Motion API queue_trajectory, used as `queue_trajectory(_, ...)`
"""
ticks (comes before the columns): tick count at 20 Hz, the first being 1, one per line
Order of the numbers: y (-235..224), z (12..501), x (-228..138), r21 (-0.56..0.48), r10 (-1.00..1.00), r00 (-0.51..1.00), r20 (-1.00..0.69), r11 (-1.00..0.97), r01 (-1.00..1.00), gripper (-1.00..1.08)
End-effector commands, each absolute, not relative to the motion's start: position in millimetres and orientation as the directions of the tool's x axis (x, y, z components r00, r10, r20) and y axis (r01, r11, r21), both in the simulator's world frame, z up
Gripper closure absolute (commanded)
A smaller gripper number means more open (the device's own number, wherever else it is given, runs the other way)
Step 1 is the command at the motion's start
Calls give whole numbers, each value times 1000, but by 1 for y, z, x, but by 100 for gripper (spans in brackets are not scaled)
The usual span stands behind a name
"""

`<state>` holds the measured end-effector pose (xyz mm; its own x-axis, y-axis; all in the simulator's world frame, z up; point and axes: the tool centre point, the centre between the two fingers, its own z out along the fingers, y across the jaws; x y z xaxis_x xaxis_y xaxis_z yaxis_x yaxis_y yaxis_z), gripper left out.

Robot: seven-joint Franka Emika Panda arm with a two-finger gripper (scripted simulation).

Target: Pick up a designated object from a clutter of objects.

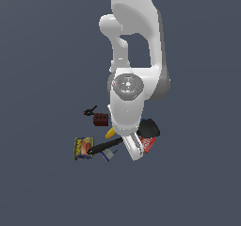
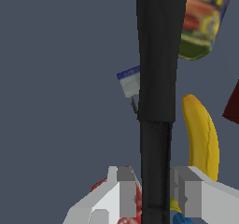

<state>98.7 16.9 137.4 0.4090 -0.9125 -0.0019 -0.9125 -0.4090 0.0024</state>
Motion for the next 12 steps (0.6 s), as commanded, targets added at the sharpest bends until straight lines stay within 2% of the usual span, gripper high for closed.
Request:
queue_trajectory(1,22,160,89,0,-912,409,-1,-409,-912,108)
queue_trajectory(12,45,265,40,0,-913,409,-1,-409,-913,108)
